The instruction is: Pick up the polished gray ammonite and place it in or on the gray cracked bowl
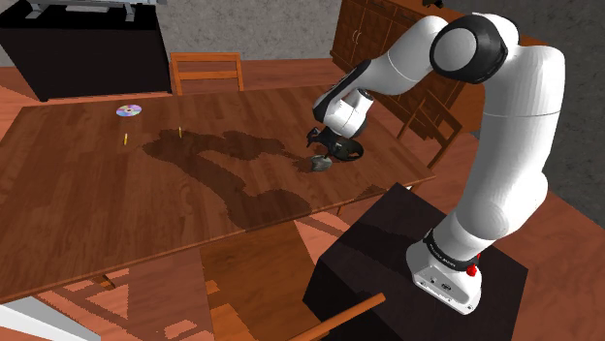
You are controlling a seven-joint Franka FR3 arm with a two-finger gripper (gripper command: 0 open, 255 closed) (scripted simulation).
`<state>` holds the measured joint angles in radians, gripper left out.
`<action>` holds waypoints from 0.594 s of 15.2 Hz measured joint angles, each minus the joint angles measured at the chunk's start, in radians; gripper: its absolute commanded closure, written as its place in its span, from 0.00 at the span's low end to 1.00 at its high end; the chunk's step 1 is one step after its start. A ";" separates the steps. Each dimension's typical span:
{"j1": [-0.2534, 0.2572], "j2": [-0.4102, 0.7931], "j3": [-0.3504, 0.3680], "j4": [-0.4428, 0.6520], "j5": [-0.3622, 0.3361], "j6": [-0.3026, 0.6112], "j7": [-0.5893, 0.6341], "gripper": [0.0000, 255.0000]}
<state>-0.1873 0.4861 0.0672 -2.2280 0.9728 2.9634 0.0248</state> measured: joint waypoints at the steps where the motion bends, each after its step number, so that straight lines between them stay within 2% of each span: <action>1: -0.001 -0.001 0.001 -0.001 0.001 0.000 -0.002 1.00; 5: -0.004 -0.004 0.003 -0.005 0.004 0.001 -0.007 1.00; 9: 0.020 -0.030 -0.028 -0.013 -0.031 -0.019 0.036 1.00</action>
<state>-0.1671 0.4556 0.0396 -2.2414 0.9415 2.9440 0.0611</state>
